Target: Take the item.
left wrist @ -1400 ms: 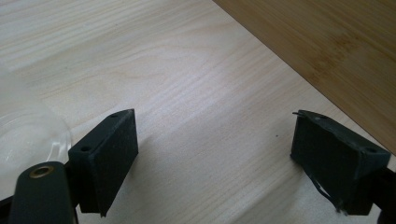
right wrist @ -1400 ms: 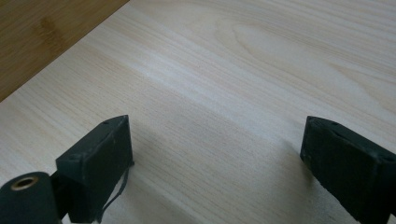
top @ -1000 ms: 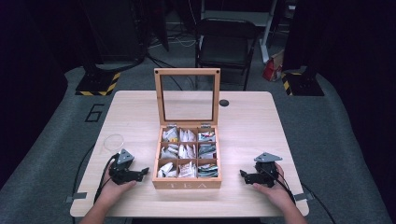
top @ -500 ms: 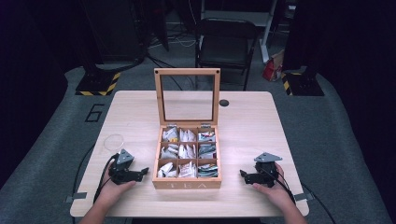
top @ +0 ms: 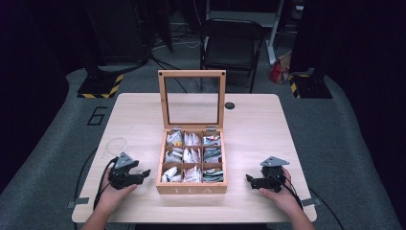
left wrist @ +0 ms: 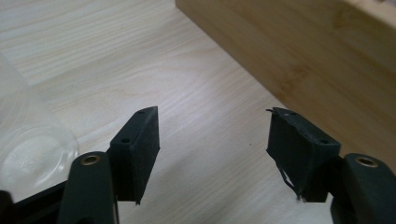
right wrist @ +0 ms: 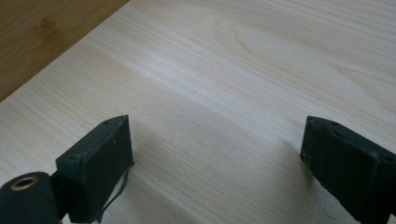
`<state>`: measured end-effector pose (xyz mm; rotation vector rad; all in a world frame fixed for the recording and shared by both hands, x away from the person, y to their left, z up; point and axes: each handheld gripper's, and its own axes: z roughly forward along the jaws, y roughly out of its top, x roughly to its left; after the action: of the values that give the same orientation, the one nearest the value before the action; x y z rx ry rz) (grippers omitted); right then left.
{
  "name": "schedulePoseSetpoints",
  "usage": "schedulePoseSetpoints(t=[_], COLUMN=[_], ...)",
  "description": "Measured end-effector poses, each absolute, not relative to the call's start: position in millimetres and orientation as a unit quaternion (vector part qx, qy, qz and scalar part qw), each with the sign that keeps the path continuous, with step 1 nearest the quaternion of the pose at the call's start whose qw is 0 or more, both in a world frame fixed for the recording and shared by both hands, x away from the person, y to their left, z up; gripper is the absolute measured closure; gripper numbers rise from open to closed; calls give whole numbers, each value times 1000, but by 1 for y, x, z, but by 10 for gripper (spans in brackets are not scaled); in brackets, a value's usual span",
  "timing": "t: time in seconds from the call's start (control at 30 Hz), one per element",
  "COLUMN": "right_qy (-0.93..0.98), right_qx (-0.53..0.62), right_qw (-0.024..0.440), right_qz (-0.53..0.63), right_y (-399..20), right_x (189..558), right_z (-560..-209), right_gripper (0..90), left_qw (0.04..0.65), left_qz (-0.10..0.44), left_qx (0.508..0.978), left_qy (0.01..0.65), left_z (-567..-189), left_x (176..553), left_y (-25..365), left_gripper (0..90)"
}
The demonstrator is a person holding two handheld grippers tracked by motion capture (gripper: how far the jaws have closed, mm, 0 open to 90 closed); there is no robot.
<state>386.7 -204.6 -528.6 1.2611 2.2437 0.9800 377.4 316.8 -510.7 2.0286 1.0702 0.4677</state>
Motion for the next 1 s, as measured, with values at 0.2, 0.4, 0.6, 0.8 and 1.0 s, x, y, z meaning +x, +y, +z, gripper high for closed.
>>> schedulePoseSetpoints(t=[0.2, 0.4, 0.6, 0.8, 1.0], right_qy=[800, 800, 800, 799, 800], right_qx=[449, 448, 448, 450, 448], right_qw=[190, 191, 192, 189, 191], right_qz=[350, 349, 349, 351, 349], right_y=[-205, -205, -205, -204, -205], right_x=[386, 387, 387, 386, 387], right_z=[-528, -528, -529, -529, -528], right_gripper=[84, 84, 84, 84, 84], left_qw=[394, 393, 394, 407, 407], left_qz=[185, 191, 182, 179, 194], left_qx=[795, 790, 789, 785, 793], left_qy=[422, 430, 435, 432, 410], left_z=[-504, -500, -496, -487, -476], left_x=[372, 371, 370, 369, 370], left_y=[316, 320, 322, 321, 318], left_gripper=[379, 406, 419, 433, 452])
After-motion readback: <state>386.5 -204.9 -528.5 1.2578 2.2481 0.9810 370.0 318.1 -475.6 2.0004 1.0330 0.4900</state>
